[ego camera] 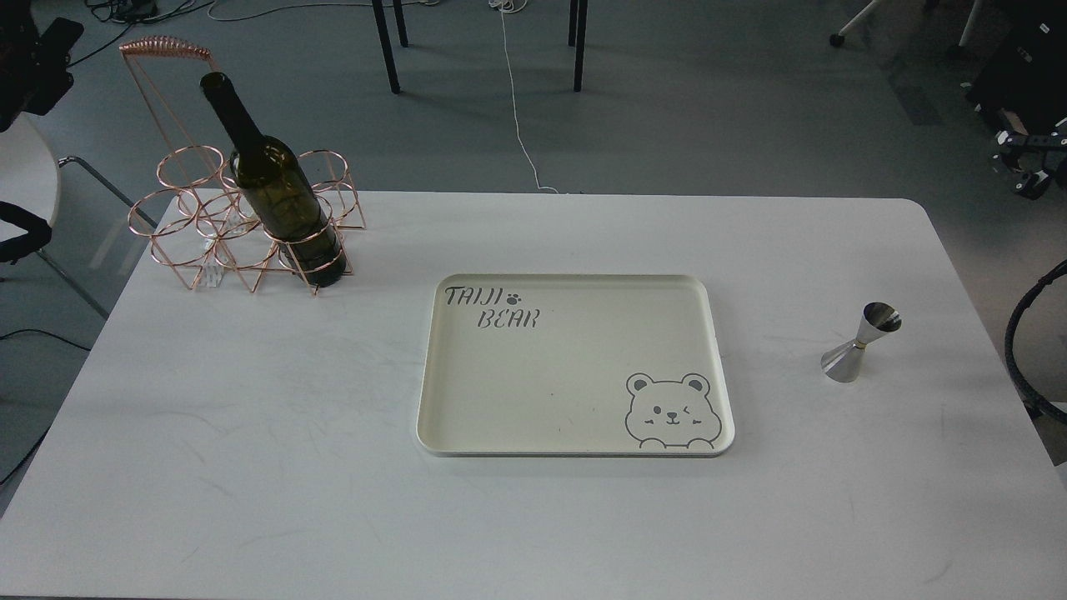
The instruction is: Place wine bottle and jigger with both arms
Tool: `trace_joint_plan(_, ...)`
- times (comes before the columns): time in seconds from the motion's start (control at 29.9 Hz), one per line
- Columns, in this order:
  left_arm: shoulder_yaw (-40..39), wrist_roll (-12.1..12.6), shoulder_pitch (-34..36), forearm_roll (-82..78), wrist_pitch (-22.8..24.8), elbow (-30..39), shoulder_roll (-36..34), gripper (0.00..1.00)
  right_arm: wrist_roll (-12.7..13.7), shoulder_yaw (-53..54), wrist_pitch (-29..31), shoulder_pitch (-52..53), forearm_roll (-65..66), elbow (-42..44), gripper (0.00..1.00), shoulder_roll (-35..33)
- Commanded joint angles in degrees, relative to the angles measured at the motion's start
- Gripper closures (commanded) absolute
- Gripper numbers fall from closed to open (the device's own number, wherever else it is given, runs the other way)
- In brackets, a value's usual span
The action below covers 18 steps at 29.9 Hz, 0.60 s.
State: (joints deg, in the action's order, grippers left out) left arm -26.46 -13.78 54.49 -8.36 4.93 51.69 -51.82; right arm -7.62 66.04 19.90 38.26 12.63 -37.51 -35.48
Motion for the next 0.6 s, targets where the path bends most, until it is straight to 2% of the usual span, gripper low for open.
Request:
trace_joint_plan(0.0, -0.1, -1.4, -2.1, 13.2, 4.7, -2.5, 0.5, 0.02, 0.2, 0.1, 0.1, 0.0, -1.0, 0.9, 0.0, -0.1)
trace_joint_plan(0.13, -0.2, -2.8, -4.5, 21.5, 9.5, -7.6, 3.8, 0.02, 1.6, -0.3, 0.5, -0.4, -11.1, 3.4, 0.0, 0.1)
trace_joint_plan(0.27, -0.8, -2.8, -6.4, 27.5, 15.0, -13.9, 7.3, 0.02, 5.0, -0.6, 0.6, -0.9, -20.3, 4.5, 0.0, 0.3)
trace_joint_plan(0.37, -2.9, -2.6, -8.3, 32.7, 19.7, -15.9, 8.9, 0.02, 5.2, -0.7, 1.4, -0.9, -20.4, 7.3, 0.0, 0.6)
trace_joint_plan(0.57, -9.2, -2.2, -11.8, 33.9, 22.9, -15.7, 11.1, 0.02, 4.7, -0.5, 3.3, -2.1, -21.2, 10.2, 0.0, 2.7)
